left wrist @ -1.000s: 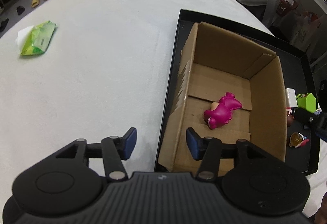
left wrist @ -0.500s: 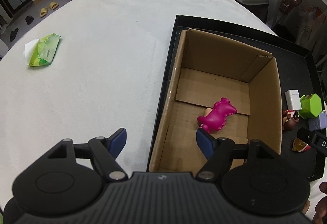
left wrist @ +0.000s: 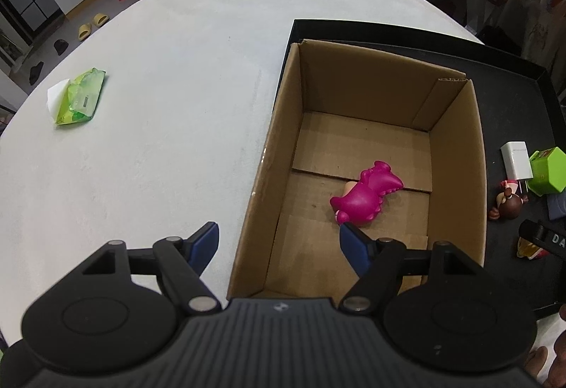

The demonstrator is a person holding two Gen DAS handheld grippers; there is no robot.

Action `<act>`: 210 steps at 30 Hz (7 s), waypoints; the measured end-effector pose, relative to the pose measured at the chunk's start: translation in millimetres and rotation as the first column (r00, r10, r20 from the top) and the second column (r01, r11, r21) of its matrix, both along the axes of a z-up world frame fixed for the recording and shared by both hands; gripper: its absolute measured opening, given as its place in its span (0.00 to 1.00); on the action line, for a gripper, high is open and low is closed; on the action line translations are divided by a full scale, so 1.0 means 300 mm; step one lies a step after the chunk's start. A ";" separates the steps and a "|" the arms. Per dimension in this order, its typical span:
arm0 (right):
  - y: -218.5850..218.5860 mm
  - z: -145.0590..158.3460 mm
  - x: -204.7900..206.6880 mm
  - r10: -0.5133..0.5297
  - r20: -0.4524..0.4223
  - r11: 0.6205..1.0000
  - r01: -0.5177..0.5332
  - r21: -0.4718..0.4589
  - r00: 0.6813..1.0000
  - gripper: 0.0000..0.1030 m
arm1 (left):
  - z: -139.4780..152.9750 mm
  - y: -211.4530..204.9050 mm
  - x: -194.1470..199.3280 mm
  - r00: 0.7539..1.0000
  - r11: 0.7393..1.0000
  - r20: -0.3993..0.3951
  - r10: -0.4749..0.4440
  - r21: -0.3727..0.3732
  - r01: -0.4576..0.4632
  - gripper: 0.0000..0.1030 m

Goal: Organize rigid objects
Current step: 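Reach the right tool to the blue-red figure with yellow cube and grasp it, then carry the blue-red figure into the box and open the right tool, then reach the right tool to the brown monkey figure and grasp it, then carry the brown monkey into the box and open the right tool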

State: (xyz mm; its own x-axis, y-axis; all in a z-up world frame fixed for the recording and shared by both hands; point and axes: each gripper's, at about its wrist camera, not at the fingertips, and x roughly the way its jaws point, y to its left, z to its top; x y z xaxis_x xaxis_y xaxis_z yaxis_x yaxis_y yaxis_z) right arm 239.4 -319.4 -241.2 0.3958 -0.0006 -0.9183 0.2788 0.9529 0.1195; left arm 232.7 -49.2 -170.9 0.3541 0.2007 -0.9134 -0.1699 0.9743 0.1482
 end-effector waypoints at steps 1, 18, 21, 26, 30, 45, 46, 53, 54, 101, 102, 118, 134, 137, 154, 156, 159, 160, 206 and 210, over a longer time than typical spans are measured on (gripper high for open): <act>-0.003 -0.007 0.000 0.000 -0.004 1.000 0.000 0.003 1.000 0.92 | 0.001 -0.004 0.000 1.000 1.000 -0.001 -0.003 0.001 0.003 0.72; 0.028 0.148 -0.050 0.066 0.106 0.997 -0.069 0.022 0.992 0.56 | 0.020 -0.019 -0.012 0.999 0.999 0.025 -0.033 0.004 0.033 0.72; 0.046 0.214 -0.057 0.106 0.156 0.994 -0.111 0.022 0.982 0.56 | 0.024 -0.012 -0.016 0.998 0.999 0.031 -0.045 -0.020 0.046 0.72; 0.071 0.268 -0.057 0.137 0.194 0.989 -0.146 0.028 0.971 0.56 | 0.035 0.018 -0.026 0.997 0.997 0.049 -0.060 -0.035 0.062 0.72; 0.105 0.293 -0.060 0.175 0.207 0.983 -0.183 0.019 0.962 0.56 | 0.045 0.059 -0.034 0.997 0.997 0.057 -0.052 -0.049 0.055 0.72; 0.281 0.393 -0.067 0.241 0.300 0.969 -0.247 -0.018 0.923 0.56 | 0.051 0.147 -0.066 0.994 0.992 0.087 -0.059 -0.104 0.068 0.70; 0.294 0.400 -0.069 0.249 0.312 0.966 -0.258 -0.015 0.917 0.56 | 0.047 0.148 -0.067 0.994 0.991 0.084 -0.067 -0.113 0.076 0.68; 0.384 0.430 -0.071 0.307 0.376 0.944 -0.331 -0.001 0.874 0.57 | 0.030 0.158 -0.069 0.991 0.983 0.092 -0.095 -0.149 0.107 0.60; 0.395 0.431 -0.069 0.315 0.383 0.940 -0.341 0.000 0.868 0.57 | 0.029 0.162 -0.067 0.991 0.982 0.092 -0.094 -0.157 0.108 0.55; 0.538 0.362 0.062 0.304 0.355 0.933 -0.353 0.078 0.884 0.72 | -0.028 0.238 -0.015 0.998 0.958 0.004 -0.065 -0.281 0.064 0.10; 0.522 0.364 0.060 0.289 0.353 0.939 -0.336 0.078 0.890 0.72 | -0.024 0.237 -0.016 0.998 0.959 0.006 -0.064 -0.277 0.063 0.12; 0.308 0.310 0.034 0.121 0.276 0.981 -0.157 0.112 0.953 0.80 | 0.002 0.178 -0.017 1.000 0.988 0.008 -0.015 -0.155 0.017 0.43; 0.150 0.130 0.037 0.003 0.129 0.996 -0.014 0.084 0.992 0.82 | -0.017 0.096 0.029 1.000 1.000 -0.004 -0.001 -0.014 0.001 0.54; 0.133 0.096 0.047 -0.007 0.102 0.996 -0.001 0.086 0.995 0.82 | -0.019 0.094 0.043 1.000 1.000 -0.010 0.018 0.012 -0.018 0.54; 0.090 -0.003 0.070 0.024 0.060 0.995 -0.030 0.096 0.998 0.36 | -0.049 -0.023 0.097 0.999 0.992 -0.030 0.038 0.118 -0.034 0.54; 0.086 -0.001 0.068 0.027 0.062 0.991 -0.035 0.128 0.998 0.36 | -0.047 -0.034 0.099 0.999 0.992 -0.026 0.034 0.123 -0.031 0.54; 0.100 0.026 0.061 0.047 0.088 0.990 -0.058 0.126 0.995 0.36 | -0.044 -0.043 0.100 0.999 0.992 -0.021 0.030 0.123 -0.027 0.54; 0.102 0.039 0.057 0.050 0.100 0.990 -0.063 0.128 0.994 0.36 | -0.042 -0.044 0.098 0.999 0.992 -0.019 0.028 0.125 -0.025 0.54; 0.345 0.344 0.021 0.251 0.321 0.950 -0.296 0.100 0.913 0.36 | -0.008 0.212 0.020 0.998 0.981 0.065 -0.015 -0.190 0.028 0.53; 0.388 0.340 0.024 0.284 0.314 0.945 -0.321 0.070 0.906 0.36 | -0.018 0.226 0.017 0.997 0.970 0.075 -0.015 -0.239 0.033 0.45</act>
